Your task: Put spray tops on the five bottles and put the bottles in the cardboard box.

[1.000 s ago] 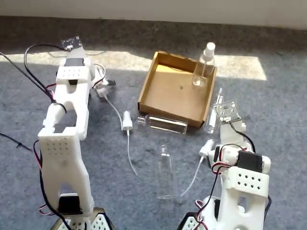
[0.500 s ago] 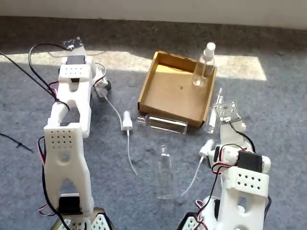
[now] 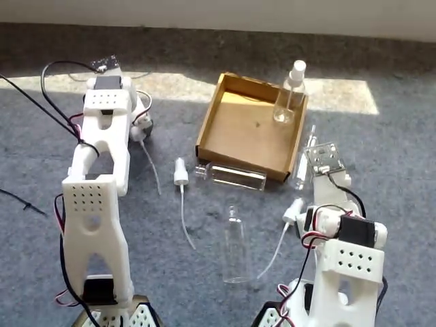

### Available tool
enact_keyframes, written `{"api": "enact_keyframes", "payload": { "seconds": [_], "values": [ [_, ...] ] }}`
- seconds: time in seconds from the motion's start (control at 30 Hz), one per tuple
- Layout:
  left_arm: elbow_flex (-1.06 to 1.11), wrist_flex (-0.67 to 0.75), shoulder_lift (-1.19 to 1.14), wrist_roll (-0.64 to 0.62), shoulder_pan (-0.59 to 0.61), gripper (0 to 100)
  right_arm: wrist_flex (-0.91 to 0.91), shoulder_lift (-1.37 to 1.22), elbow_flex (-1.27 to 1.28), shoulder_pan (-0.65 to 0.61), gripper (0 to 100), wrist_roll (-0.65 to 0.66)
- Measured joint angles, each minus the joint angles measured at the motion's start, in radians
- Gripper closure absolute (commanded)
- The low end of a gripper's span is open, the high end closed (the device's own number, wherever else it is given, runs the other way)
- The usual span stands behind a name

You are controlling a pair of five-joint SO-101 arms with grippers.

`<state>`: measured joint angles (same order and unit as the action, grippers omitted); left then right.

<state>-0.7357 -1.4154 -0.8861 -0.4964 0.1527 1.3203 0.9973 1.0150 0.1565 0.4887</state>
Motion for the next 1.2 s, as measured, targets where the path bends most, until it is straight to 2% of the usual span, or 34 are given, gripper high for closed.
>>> {"api": "enact_keyframes", "payload": {
  "seconds": [0.27, 0.37, 0.47, 0.67, 0.87, 1.2],
  "values": [
    [0.002, -0.141, 0.236, 0.083, 0.002, 86, 0.089, -0.002, -0.086, 0.000, 99.5, 0.000],
    [0.002, -0.186, 0.328, 0.157, 0.002, 80, 0.130, -0.002, -0.121, 0.000, 99.5, 0.000],
    [0.002, -0.198, 0.359, 0.169, 0.005, 73, 0.147, -0.002, -0.137, 0.000, 99.5, 0.000],
    [0.002, -0.192, 0.264, 0.169, 0.015, 75, 0.150, -0.002, -0.138, 0.000, 99.5, 0.000],
    [0.003, -0.100, 0.141, 0.169, 0.025, 75, 0.150, -0.002, -0.138, 0.000, 99.5, 0.000],
    [0.003, -0.057, 0.032, 0.124, 0.025, 75, 0.150, -0.002, -0.138, 0.000, 99.5, 0.000]
  ]
}}
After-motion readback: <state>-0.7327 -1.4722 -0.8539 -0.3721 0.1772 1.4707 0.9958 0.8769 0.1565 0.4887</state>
